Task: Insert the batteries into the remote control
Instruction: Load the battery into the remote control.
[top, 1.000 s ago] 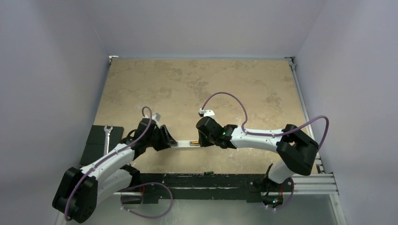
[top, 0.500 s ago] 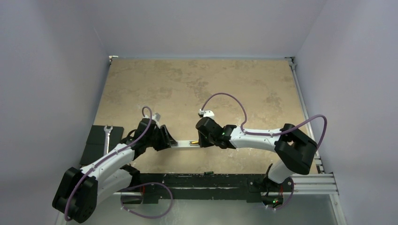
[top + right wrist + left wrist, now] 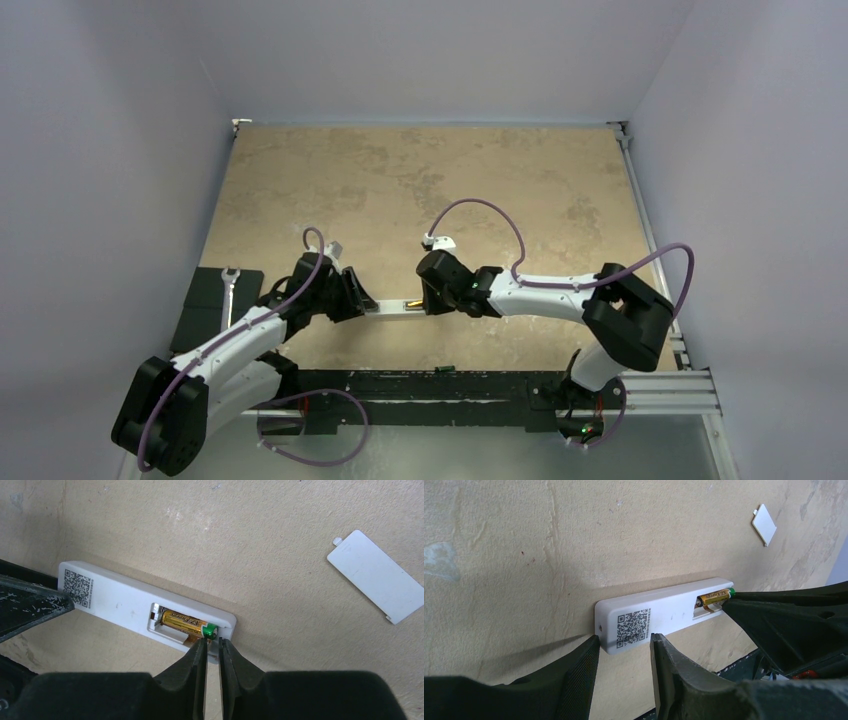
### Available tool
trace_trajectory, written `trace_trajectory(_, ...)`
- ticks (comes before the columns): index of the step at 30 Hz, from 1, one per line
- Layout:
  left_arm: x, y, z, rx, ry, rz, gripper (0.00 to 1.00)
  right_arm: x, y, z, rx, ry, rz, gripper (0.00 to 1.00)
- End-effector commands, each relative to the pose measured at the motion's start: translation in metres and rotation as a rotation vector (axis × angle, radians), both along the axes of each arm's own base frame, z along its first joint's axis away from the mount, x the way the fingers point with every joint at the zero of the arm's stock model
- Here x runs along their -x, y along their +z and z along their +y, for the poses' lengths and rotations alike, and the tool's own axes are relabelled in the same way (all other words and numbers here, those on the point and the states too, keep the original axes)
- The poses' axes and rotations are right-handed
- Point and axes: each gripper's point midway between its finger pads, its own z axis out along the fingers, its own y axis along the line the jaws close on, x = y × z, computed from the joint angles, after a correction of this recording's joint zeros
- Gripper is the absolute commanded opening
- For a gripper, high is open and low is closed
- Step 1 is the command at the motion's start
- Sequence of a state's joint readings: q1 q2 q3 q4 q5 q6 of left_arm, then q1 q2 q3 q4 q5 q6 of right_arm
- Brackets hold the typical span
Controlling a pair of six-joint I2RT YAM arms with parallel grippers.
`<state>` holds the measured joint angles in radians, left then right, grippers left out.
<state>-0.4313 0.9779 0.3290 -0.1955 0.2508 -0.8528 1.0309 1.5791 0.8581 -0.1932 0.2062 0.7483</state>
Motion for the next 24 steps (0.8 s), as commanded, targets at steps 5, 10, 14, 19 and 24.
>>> trace_trajectory(5, -0.005, 0.005, -0.005, 0.025, -0.018, -0.037, 0.41, -0.011, 0.022, 0.01, -0.052, -0.015, -0.044, 0.22)
trace_trajectory(10, -0.005, 0.004, -0.005, 0.023, -0.017, -0.034, 0.41, -0.012, 0.03, 0.01, -0.063, -0.015, -0.057, 0.26)
trace_trajectory(14, -0.005, 0.004, -0.005, 0.022, -0.019, -0.035, 0.41, -0.014, 0.035, 0.013, -0.075, -0.013, -0.064, 0.28)
trace_trajectory(19, -0.005, 0.004, -0.005, 0.023, -0.02, -0.034, 0.41, -0.012, 0.036, 0.019, -0.094, 0.003, -0.05, 0.28)
trace_trajectory(24, -0.005, 0.005, -0.005, 0.022, -0.02, -0.034, 0.41, -0.012, 0.035, 0.023, -0.098, 0.009, -0.045, 0.28)
